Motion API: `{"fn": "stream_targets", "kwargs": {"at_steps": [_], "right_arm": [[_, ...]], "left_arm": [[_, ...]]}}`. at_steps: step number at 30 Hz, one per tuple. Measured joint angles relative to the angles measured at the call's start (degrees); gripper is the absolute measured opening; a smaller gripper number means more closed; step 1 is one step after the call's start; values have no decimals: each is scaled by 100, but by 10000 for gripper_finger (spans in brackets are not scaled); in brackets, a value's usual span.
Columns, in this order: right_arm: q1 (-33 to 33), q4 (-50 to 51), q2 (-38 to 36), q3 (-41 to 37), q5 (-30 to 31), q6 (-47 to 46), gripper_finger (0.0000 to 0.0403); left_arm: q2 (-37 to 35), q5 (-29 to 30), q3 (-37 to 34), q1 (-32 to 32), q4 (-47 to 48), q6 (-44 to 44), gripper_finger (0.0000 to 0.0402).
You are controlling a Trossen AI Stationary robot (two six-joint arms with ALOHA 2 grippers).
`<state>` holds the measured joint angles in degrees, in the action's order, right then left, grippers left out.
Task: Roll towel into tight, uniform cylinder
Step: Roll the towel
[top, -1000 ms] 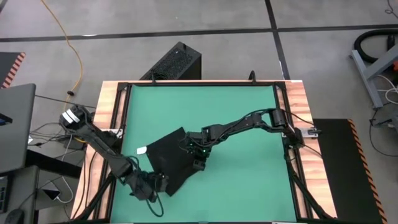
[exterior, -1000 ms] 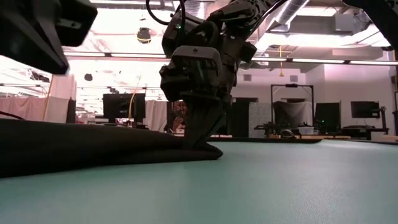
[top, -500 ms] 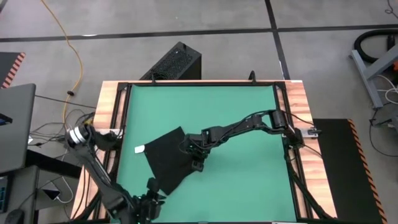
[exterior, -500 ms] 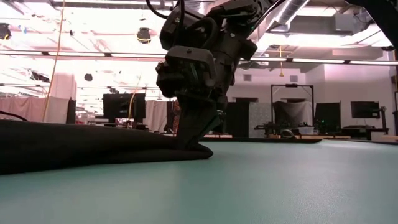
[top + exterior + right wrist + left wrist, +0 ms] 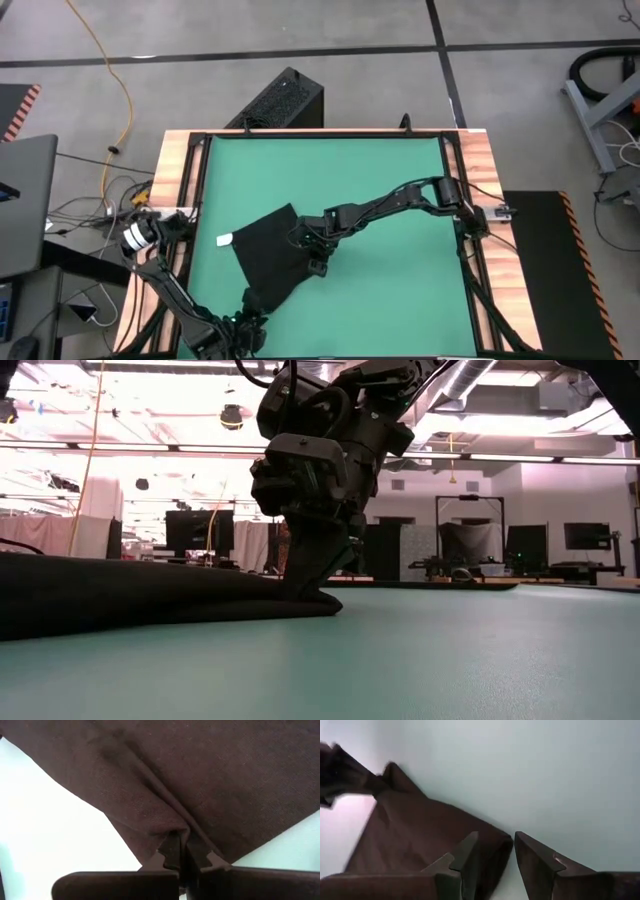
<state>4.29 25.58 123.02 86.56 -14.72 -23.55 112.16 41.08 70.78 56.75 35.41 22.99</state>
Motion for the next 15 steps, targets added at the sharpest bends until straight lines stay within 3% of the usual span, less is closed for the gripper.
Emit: {"fn": "stream_targets", "kwargs": {"at_steps": [7,15], "right_arm": [[1,-37,2,-4,-15,0,13],[17,-57,2,-4,-17,4,13]], "left_arm": [[35,45,-44,-63,-52,-626,118],[35,59,-255,-174,17,-604,99]]}}
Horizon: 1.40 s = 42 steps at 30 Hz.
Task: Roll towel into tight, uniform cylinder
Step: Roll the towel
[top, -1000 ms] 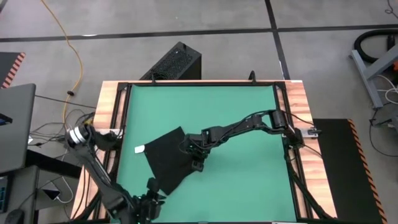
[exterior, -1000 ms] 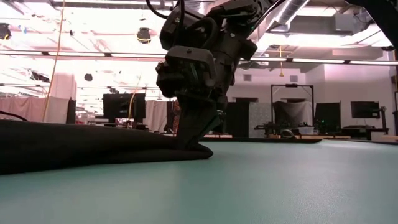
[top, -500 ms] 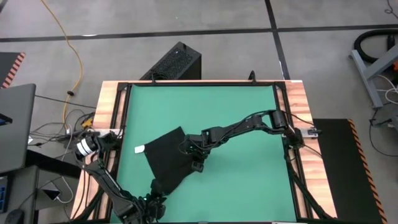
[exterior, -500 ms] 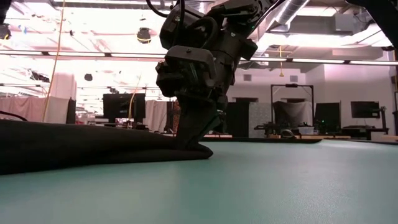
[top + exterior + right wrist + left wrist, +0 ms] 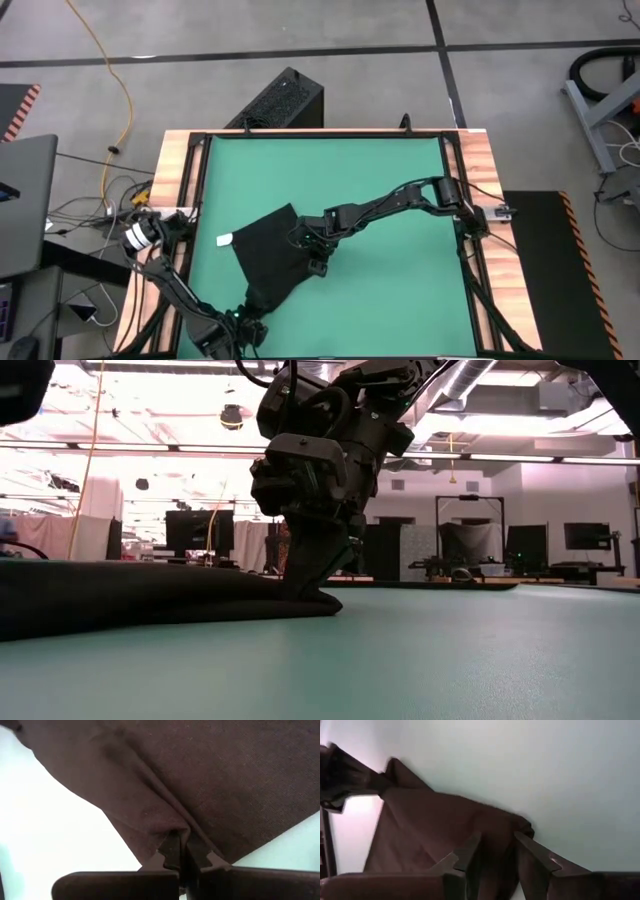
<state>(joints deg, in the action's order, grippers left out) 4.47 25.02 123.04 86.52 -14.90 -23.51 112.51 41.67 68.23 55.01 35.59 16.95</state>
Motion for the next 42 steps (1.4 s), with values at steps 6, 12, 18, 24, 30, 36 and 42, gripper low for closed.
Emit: {"fn": "stream_targets", "kwargs": {"at_steps": [6,12,18,24,30,36,42], "right_arm": [[0,-4,2,0,0,2,13],[0,-7,2,0,0,2,14],[0,-41,3,1,2,2,14],[0,-63,7,7,2,2,14],[0,-44,7,7,0,2,14],[0,-2,7,7,-15,2,14],[0,-4,7,7,-17,90,14]], "left_arm": [[2,-39,0,1,11,46,45],[-28,246,0,3,9,703,3],[-376,1143,8,140,123,1975,1],[-382,1307,-190,226,379,3498,0],[-378,1260,-572,262,-252,4256,0],[-378,1324,-593,468,-290,5291,0],[-376,1895,-1113,751,-328,6857,0]]}}
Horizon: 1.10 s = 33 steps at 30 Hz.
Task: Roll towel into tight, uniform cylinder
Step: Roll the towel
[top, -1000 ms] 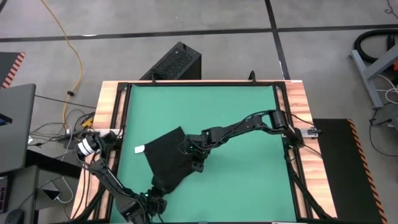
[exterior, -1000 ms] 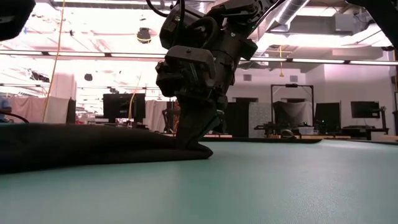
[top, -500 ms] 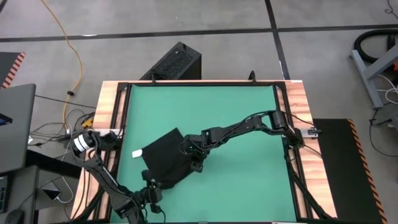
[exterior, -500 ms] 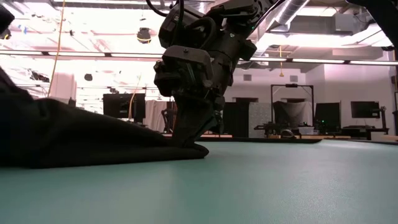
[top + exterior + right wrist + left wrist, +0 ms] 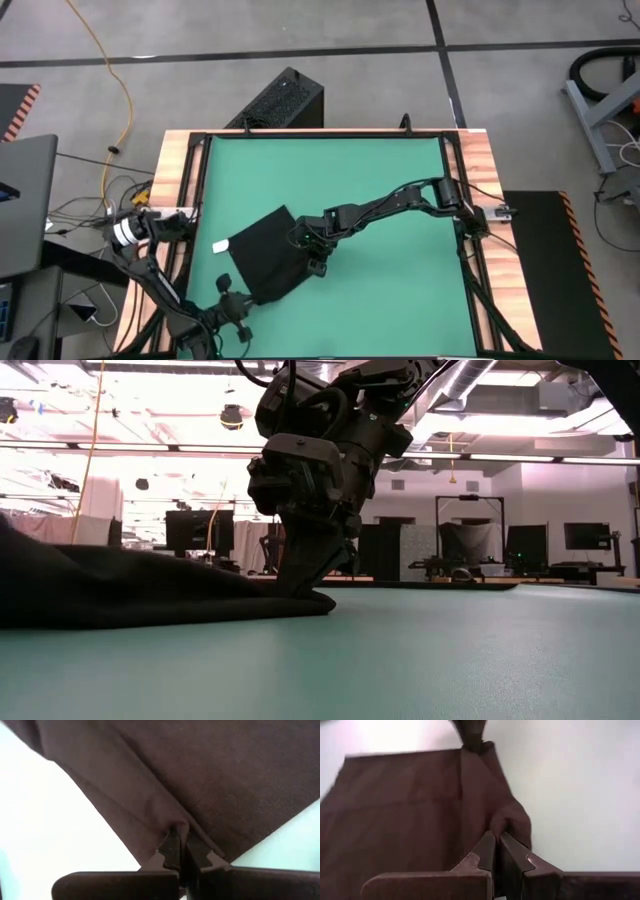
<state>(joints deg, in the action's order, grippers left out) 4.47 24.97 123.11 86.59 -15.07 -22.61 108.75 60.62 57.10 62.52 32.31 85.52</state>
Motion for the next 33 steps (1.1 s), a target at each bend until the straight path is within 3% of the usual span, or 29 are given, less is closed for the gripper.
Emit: {"fn": "stream_targets", "kwargs": {"at_steps": [11,20,33], "right_arm": [[0,17,0,0,2,15,14],[0,47,0,-2,2,-26,14],[2,7,0,-2,7,-28,14]], "left_arm": [[0,-421,-945,-4,-1453,849,0],[-230,-66,-996,243,-1531,1687,0],[-794,-151,-996,403,-1456,1143,0]]}}
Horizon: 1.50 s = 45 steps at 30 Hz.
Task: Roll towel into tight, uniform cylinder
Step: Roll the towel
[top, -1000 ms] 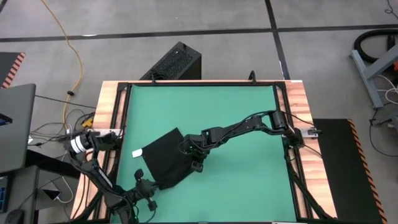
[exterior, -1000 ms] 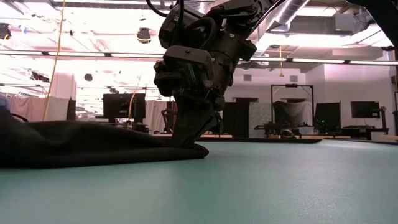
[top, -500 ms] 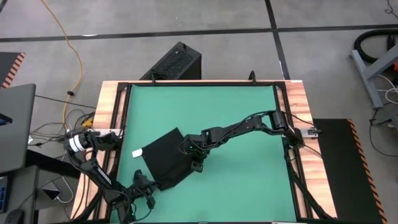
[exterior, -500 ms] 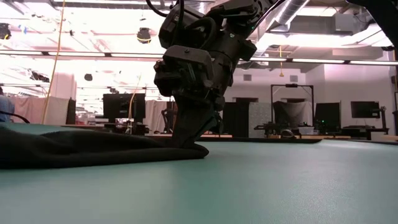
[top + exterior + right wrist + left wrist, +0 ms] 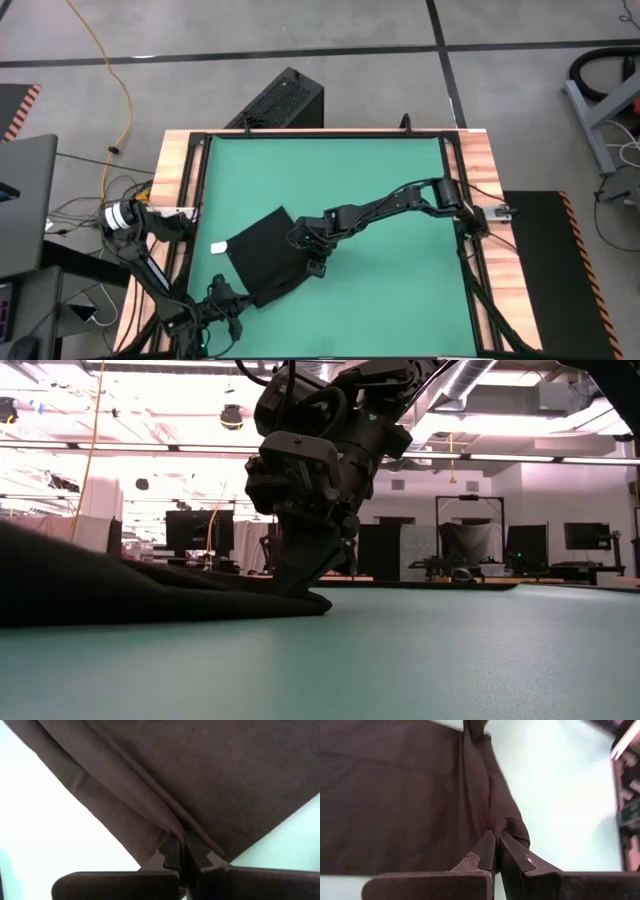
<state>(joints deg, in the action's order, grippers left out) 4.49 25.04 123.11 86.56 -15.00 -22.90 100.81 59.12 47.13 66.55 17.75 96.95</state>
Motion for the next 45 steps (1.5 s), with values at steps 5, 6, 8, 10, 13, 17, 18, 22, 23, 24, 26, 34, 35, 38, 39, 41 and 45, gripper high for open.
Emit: {"fn": "stream_targets", "kwargs": {"at_steps": [5,6,8,10,13,17,18,22,23,24,26,34,35,38,39,41,45], "right_arm": [[9,-50,4,2,-2,0,14],[9,-49,4,2,-2,0,14],[9,4,4,0,-2,-10,14],[-2,58,-2,-4,-2,-21,14],[-2,50,-2,-4,-2,-20,14],[-2,46,-4,-4,3,-20,14],[-2,44,-4,-4,4,-20,14],[-2,36,-4,-4,4,-19,14],[-2,31,-4,-4,4,-18,14],[-2,22,-4,-4,4,-17,14],[-2,7,-4,-4,4,-20,14],[2,-1,-4,-4,7,-14,14],[2,-2,-4,-4,7,-11,14],[-2,-12,-4,-4,7,28,14],[-2,-16,-4,-4,7,28,14],[-2,-22,-4,-4,7,28,14],[-2,-22,-4,-4,11,-4,14]], "left_arm": [[12,-936,0,31,8,-591,2],[12,-936,0,70,3,-575,3],[3,-951,0,158,-15,-534,6],[3,-928,2,250,-37,-524,7],[1,-682,2,341,-17,-409,7],[1,-9,103,432,-170,-1113,8],[1,114,179,387,-187,-1498,6],[1,427,424,-99,-203,-2980,1],[1,433,444,-247,-214,-3275,1],[1,418,443,-400,-221,-3507,0],[1,414,405,-652,-207,-3708,0],[3,-113,356,-878,-343,-4068,0],[31,-245,356,-899,-318,-4041,0],[195,-496,354,-956,-245,-3993,0],[241,-490,354,-959,-220,-3994,0],[273,-467,347,-969,-154,-3935,0],[380,-468,276,-961,209,-3443,0]]}}
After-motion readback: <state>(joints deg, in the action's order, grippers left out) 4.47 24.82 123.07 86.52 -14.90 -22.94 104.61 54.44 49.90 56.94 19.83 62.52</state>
